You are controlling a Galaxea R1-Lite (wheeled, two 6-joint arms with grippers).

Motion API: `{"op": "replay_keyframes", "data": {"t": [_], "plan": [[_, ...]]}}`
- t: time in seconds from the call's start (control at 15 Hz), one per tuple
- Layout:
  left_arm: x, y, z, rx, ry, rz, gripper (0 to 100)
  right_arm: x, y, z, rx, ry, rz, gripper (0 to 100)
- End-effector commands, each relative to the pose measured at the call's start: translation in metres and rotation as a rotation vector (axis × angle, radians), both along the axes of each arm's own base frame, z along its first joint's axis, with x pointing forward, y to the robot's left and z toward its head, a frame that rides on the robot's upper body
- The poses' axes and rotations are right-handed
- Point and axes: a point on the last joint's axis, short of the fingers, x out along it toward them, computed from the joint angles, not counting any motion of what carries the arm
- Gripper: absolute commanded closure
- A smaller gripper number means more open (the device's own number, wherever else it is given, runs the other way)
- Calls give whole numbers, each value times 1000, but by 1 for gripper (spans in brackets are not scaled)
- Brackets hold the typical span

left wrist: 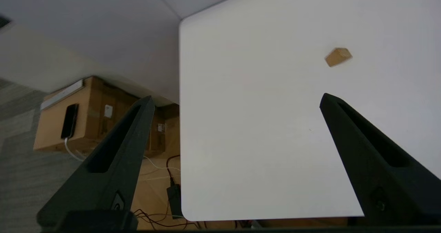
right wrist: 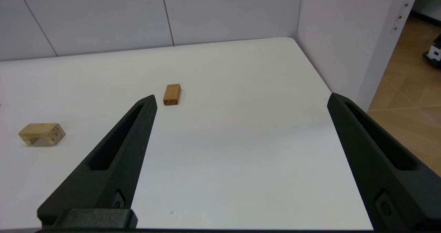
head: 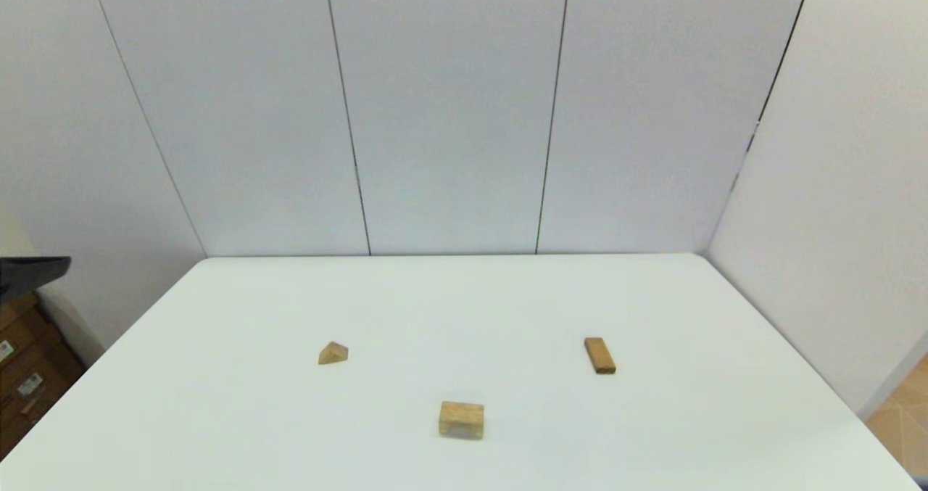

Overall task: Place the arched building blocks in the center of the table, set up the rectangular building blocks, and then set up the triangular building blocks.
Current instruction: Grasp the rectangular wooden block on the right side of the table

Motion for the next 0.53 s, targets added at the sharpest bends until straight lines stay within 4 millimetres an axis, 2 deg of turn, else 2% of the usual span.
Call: {"op": "replay_keyframes", "data": {"t": [0.07,0.53], "plan": [[-59,10,-30,-67,-267,128,0,0,0,0,0,0,0,0],[-96,10,-87,-196,-547,155,0,0,0,0,0,0,0,0]]}}
